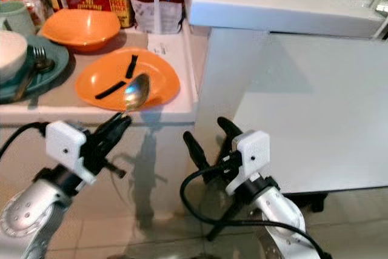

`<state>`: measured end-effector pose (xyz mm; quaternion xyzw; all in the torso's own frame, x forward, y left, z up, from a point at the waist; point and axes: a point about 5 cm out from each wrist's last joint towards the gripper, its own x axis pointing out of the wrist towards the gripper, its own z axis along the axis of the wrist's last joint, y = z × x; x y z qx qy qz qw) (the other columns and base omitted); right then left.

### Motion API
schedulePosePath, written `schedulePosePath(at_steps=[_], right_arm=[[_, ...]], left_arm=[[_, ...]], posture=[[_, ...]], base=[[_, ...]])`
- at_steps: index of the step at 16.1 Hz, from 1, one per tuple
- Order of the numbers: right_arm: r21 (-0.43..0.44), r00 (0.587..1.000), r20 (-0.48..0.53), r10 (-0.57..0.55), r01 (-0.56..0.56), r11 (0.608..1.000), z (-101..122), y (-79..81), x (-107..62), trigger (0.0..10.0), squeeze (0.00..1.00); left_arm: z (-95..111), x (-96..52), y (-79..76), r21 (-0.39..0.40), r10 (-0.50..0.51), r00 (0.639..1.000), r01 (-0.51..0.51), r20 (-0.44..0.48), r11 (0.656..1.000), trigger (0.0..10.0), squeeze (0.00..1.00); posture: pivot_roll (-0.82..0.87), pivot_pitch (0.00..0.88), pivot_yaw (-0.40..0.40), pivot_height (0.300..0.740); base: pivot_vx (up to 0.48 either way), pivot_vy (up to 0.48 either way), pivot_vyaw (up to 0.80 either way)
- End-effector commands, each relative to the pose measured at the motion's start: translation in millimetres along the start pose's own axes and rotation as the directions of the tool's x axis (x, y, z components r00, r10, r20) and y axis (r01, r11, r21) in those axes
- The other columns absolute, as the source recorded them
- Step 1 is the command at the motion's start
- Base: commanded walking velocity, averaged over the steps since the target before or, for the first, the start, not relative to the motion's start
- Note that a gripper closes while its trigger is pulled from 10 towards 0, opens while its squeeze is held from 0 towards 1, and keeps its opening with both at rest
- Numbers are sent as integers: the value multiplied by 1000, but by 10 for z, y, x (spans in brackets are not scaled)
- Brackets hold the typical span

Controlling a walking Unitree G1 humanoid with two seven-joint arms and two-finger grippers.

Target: Setting the table

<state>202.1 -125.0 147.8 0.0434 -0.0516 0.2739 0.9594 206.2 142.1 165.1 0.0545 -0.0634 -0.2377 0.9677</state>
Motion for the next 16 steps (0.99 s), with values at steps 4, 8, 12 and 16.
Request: schedulePosePath(at_steps=[4,8,12,16], right_arm=[[-15,999,4,-39,39,999,37,-81,-2,10000,0],[-61,987,47,-154,157,986,65,-220,14,10000,0],[-67,943,118,-311,320,945,198,-392,96,10000,0],[-24,899,80,-431,434,901,143,-526,33,10000,0]], left_arm=[[85,40,-51,-8,-31,999,31,43,999,10000,0],[48,241,47,38,45,999,-45,20,998,10000,0],[-33,586,228,71,139,990,-137,-23,988,10000,0],[-45,771,159,78,135,991,-133,-24,988,10000,0]], posture=[[75,59,-55,740],[78,63,-48,740],[36,58,-9,740],[31,65,0,740]], base=[[0,-448,0],[0,-440,0],[0,-448,800],[0,-120,553]])
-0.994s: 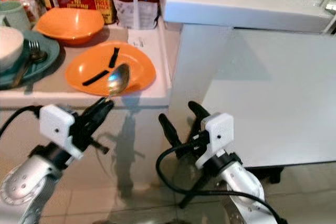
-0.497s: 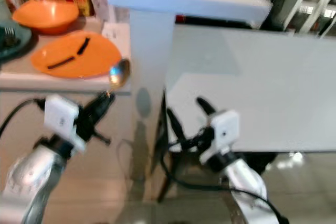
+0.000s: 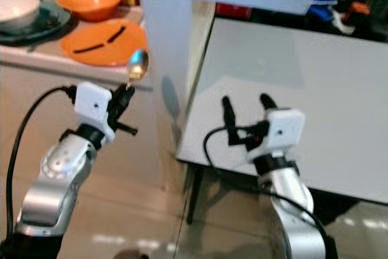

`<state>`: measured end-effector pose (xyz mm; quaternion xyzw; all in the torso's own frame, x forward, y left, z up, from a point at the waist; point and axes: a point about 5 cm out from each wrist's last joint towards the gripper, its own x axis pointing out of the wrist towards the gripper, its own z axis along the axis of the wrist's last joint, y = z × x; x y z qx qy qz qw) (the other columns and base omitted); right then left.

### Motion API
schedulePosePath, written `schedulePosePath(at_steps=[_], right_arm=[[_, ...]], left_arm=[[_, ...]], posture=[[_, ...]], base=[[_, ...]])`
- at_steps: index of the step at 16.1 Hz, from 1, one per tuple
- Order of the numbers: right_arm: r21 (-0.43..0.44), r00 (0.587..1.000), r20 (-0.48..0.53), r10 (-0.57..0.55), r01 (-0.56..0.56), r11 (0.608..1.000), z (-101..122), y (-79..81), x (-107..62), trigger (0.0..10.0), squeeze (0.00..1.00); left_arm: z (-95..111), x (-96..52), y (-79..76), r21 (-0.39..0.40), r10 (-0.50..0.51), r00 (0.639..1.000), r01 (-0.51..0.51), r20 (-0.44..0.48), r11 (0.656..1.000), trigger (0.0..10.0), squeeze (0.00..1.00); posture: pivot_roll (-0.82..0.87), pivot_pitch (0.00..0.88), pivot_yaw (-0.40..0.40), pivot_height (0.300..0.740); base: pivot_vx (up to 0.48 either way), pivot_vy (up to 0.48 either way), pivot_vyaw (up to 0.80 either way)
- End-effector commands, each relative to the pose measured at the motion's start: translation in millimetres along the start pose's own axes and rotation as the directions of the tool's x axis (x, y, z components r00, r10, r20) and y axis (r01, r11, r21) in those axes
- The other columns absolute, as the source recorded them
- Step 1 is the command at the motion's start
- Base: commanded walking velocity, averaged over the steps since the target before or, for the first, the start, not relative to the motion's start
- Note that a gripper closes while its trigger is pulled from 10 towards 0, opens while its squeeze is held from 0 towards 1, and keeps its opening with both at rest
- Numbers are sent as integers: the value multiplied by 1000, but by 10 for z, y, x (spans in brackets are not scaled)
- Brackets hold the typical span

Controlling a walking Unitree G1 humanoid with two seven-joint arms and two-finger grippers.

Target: Setting the table

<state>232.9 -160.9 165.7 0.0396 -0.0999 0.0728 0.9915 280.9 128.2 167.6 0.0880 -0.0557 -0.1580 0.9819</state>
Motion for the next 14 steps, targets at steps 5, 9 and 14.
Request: schedulePosePath(at_steps=[5,9,14], right_arm=[[8,996,-85,19,-18,1000,-78,21,34,10000,0],[6,995,-95,41,-41,999,-65,69,66,10000,0],[-11,996,-86,31,-32,999,-37,44,103,10000,0]], left_arm=[[41,82,-45,34,3,1000,-4,14,999,10000,0],[43,113,-32,40,16,1000,-16,15,999,10000,0],[36,121,-40,39,25,1000,-25,8,999,10000,0]], posture=[[46,66,-11,740],[32,65,-8,740],[36,60,-17,740]], base=[[0,-384,0],[0,-480,0],[0,-480,0]])
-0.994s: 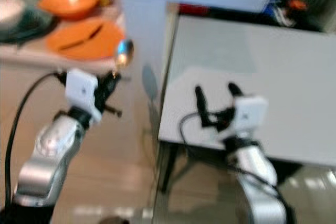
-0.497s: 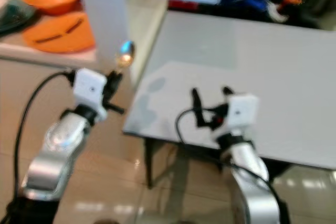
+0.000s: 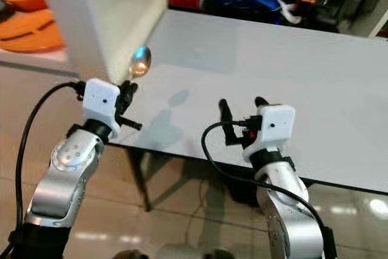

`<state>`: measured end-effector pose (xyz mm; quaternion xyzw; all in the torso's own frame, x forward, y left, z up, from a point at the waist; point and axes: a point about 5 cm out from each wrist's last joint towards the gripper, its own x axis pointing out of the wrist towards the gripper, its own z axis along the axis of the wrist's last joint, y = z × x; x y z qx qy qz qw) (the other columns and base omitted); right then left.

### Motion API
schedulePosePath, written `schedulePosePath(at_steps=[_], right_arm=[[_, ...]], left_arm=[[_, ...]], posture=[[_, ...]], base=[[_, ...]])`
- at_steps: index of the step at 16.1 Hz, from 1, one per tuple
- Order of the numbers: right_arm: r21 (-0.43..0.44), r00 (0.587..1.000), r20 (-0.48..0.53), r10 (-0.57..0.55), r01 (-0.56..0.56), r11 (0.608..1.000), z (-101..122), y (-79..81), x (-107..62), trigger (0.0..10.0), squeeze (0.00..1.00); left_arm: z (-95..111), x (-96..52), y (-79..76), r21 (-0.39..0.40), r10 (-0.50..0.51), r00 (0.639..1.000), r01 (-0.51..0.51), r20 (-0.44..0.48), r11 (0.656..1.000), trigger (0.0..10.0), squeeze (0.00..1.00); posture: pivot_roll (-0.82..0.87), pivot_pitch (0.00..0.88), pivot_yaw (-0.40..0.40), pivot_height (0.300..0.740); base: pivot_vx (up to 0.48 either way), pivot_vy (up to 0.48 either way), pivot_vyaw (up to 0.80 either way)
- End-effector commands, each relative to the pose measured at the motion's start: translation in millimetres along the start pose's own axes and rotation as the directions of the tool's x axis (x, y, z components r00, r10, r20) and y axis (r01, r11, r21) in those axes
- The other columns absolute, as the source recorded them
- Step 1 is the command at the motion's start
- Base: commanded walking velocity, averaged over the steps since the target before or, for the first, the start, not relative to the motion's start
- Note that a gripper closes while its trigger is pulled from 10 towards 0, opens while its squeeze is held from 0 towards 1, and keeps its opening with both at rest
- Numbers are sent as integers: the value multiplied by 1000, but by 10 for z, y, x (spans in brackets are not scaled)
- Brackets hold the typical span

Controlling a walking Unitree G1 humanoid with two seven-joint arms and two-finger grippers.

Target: Setting the table

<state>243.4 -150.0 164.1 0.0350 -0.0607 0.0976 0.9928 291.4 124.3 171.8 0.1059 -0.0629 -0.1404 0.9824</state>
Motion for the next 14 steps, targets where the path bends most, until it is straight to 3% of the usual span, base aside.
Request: schedulePosePath(at_steps=[1,10,14], right_arm=[[-8,1000,-2,-9,9,1000,23,-27,0,10000,0],[-6,1000,-8,-13,13,1000,8,-22,31,10000,0],[19,995,-24,-92,92,996,-42,-103,8,10000,0]], left_arm=[[15,25,-32,-1,1,1000,-1,4,1000,10000,0],[16,56,14,10,21,1000,-20,-3,1000,10000,0],[-8,24,-2,25,-3,1000,4,-12,1000,10000,0]], posture=[[37,64,-19,740],[35,64,-11,740],[31,58,-3,740]], base=[[0,-480,0],[0,-480,0],[0,-480,0]])
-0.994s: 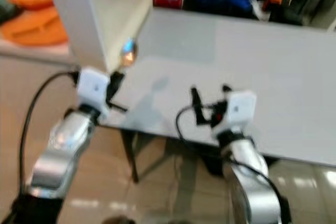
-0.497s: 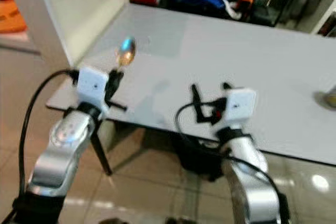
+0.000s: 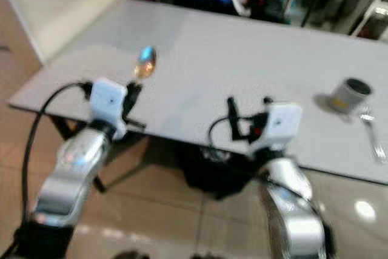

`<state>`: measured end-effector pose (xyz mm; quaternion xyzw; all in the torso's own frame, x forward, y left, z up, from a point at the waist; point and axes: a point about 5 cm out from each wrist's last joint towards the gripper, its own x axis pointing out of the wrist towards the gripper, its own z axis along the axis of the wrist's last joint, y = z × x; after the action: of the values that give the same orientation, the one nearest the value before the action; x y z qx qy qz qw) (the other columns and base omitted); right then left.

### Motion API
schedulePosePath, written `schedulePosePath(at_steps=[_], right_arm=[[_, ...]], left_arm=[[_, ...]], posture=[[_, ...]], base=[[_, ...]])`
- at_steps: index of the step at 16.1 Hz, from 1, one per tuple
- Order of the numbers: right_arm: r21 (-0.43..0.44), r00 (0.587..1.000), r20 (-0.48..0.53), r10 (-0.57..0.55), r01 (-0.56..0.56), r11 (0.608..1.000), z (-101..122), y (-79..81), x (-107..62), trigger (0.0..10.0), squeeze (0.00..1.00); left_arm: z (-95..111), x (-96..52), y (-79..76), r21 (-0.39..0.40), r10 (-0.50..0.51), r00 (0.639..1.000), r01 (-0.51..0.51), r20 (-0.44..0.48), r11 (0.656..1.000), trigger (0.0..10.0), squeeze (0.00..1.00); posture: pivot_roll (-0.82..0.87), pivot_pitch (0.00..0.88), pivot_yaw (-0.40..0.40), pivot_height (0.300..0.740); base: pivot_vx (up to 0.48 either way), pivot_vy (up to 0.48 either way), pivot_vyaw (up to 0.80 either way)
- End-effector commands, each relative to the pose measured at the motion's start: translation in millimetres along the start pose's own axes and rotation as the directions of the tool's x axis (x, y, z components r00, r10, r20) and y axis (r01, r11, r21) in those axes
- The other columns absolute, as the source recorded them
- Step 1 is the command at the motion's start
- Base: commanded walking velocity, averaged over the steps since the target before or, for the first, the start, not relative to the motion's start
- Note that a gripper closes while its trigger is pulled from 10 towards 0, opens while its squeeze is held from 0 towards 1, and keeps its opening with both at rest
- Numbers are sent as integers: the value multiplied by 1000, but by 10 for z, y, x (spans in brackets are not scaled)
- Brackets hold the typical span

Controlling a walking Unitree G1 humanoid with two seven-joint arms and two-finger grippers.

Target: Setting the table

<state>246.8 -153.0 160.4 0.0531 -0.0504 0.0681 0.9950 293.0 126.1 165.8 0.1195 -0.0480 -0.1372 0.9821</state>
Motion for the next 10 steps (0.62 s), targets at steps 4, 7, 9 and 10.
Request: schedulePosePath(at_steps=[4,7,9,10], right_arm=[[-6,998,-18,-53,53,999,-11,-92,-14,10000,0],[14,998,-26,-59,59,998,-33,-83,-20,10000,0],[0,1000,-12,-28,28,1000,-4,-46,23,10000,0],[0,999,-13,-32,32,999,-6,-59,26,10000,0]], left_arm=[[48,14,-40,-6,-9,1000,9,19,1000,10000,0],[10,-33,-25,-6,-9,1000,9,8,1000,10000,0],[15,0,1,-9,2,1000,-2,10,1000,10000,0],[15,2,-11,-8,1,1000,-1,10,1000,10000,0]], posture=[[33,51,3,740],[29,41,0,740],[30,38,0,740],[34,37,-1,740]], base=[[0,-480,0],[0,-480,0],[0,-480,0],[0,-480,0]])
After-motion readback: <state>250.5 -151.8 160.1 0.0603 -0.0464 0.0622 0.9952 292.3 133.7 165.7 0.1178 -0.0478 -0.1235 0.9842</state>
